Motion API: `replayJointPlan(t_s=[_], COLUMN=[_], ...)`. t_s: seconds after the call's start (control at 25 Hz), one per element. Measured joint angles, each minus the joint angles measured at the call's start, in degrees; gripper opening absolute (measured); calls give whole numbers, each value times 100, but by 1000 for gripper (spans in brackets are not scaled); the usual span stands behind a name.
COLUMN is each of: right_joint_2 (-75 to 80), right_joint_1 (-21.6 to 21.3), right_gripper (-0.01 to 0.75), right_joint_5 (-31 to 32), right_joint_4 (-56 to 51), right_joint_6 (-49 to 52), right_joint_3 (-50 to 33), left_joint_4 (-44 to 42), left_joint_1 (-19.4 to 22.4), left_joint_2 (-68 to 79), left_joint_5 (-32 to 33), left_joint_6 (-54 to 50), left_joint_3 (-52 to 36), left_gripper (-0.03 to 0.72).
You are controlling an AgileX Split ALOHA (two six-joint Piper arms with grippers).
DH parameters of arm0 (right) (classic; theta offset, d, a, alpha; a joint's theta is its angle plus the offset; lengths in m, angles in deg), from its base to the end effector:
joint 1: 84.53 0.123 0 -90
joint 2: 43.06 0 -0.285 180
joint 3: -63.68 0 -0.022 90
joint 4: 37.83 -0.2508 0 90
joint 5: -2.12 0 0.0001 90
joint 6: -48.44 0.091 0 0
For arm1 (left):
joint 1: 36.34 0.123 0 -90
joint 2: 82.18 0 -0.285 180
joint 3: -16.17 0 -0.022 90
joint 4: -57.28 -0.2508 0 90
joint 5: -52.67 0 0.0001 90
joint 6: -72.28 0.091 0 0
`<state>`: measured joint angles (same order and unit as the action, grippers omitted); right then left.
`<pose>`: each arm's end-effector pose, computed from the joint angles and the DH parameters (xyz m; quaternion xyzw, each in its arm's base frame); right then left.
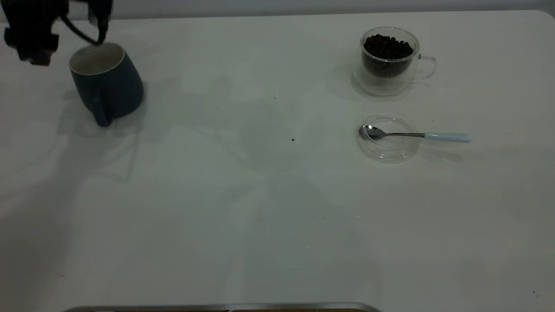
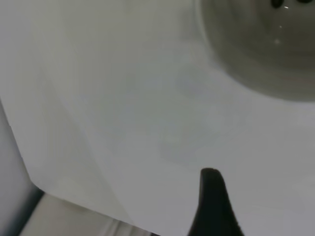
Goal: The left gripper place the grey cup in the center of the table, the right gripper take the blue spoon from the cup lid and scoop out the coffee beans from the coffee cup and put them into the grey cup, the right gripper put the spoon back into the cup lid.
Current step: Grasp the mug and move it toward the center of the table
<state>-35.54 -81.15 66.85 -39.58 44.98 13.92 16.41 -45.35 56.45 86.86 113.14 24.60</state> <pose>-0.0065 0.0021 0.2661 -0.0532 0.8729 0.0149 0.4847 0.4518 -0.0377 0.0882 0.6267 0.7325 0.2596 0.0583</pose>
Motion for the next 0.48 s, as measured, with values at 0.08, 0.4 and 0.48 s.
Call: replayJointPlan(t_s=[0.08,0.4,0.48], right_joint_2=[0,0,0], right_joint_1=[0,0,0], right_gripper=[588,588,588], right_joint_5=[0,0,0], right_joint_4=[0,0,0], right_joint_6=[0,0,0], right_joint_3=[0,0,0], left_joint_4=[-207,-483,-483], left_joint_1=[0,-5,-10], left_joint_2=[139,444,444], left_joint_5=[-71,-790,-890], left_joint_6=[0,-21,-101], left_joint_3=[0,0,0], left_gripper=[588,588,588])
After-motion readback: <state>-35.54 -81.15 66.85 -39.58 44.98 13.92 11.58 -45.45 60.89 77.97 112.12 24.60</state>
